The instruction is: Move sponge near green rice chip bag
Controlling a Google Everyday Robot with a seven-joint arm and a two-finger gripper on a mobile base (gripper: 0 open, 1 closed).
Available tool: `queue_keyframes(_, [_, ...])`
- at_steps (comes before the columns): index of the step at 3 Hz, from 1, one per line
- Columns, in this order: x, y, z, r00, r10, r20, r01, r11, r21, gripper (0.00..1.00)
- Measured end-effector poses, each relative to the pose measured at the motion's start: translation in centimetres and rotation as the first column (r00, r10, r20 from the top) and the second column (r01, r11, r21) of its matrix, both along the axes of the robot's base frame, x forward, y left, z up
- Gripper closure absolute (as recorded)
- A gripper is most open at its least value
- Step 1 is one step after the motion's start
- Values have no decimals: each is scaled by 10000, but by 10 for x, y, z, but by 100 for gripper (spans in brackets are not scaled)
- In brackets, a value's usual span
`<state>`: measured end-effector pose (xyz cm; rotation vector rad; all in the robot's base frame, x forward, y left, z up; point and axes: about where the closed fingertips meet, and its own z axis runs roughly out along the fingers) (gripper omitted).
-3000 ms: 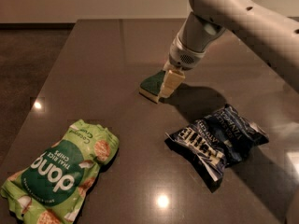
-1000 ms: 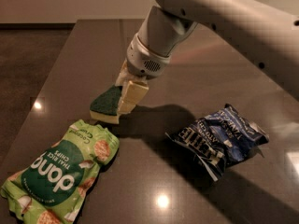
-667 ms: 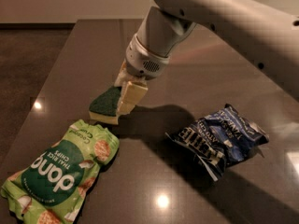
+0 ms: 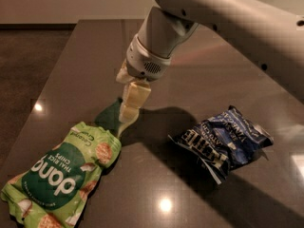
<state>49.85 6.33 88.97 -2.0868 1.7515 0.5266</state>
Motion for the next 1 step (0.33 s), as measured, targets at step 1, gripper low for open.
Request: queue_keyframes(1, [0,0,0,10000,1,0,-1,10000,0,0])
